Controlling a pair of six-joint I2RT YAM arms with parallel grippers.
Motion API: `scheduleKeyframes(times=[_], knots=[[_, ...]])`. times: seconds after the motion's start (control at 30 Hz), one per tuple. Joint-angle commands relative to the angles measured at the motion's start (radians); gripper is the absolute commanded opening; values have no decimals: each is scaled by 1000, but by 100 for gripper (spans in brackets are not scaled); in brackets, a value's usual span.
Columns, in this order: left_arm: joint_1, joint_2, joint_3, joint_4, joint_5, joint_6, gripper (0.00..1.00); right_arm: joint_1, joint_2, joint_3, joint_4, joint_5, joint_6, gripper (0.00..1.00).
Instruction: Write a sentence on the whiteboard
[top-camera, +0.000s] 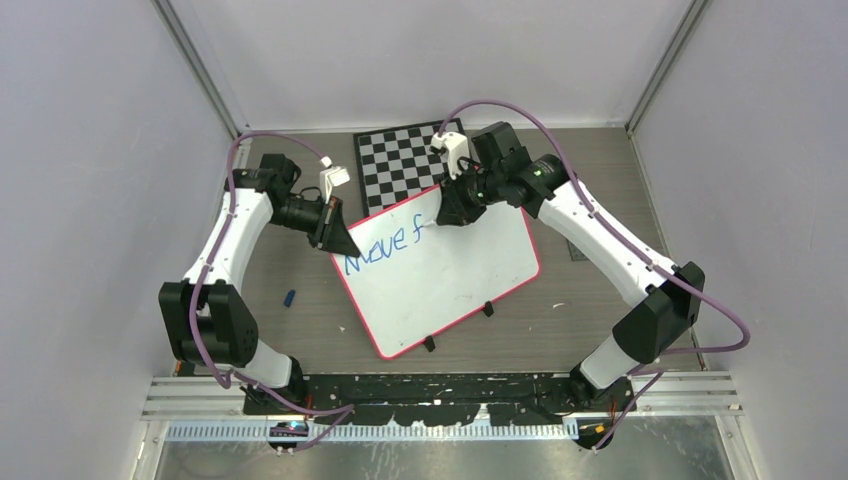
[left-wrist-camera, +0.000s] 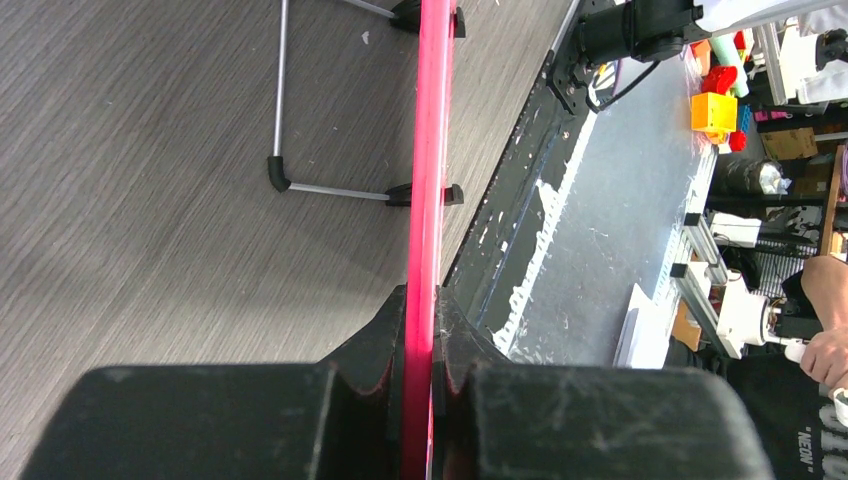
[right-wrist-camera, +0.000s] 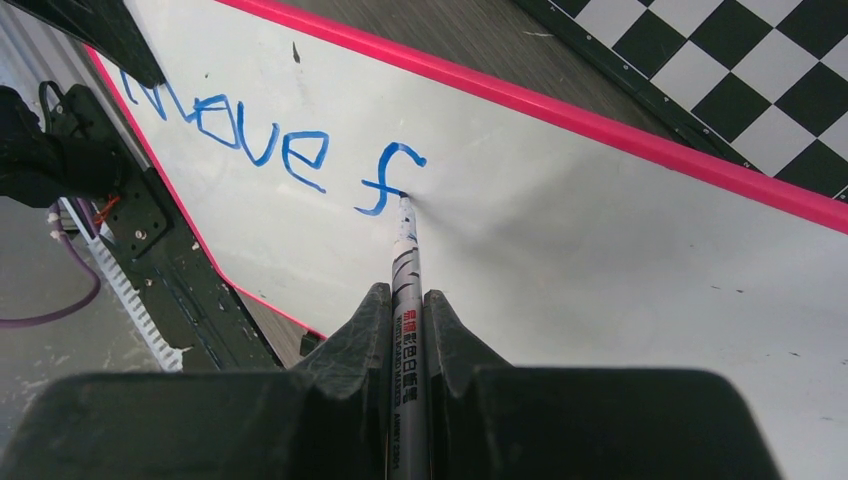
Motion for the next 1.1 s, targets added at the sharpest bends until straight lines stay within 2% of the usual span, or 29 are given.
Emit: scheduleKeyframes(times=[0.0, 0.43, 1.07], knots=[[-34, 5, -21, 82, -136, 65, 0, -17, -22, 11, 16, 10, -31, 0], [-36, 9, -15, 79, -133, 63, 0, -38, -73, 26, -12, -62, -38, 0], [-41, 7, -15, 83, -136, 61, 0, -41, -29, 33, 26, -18, -23, 0]])
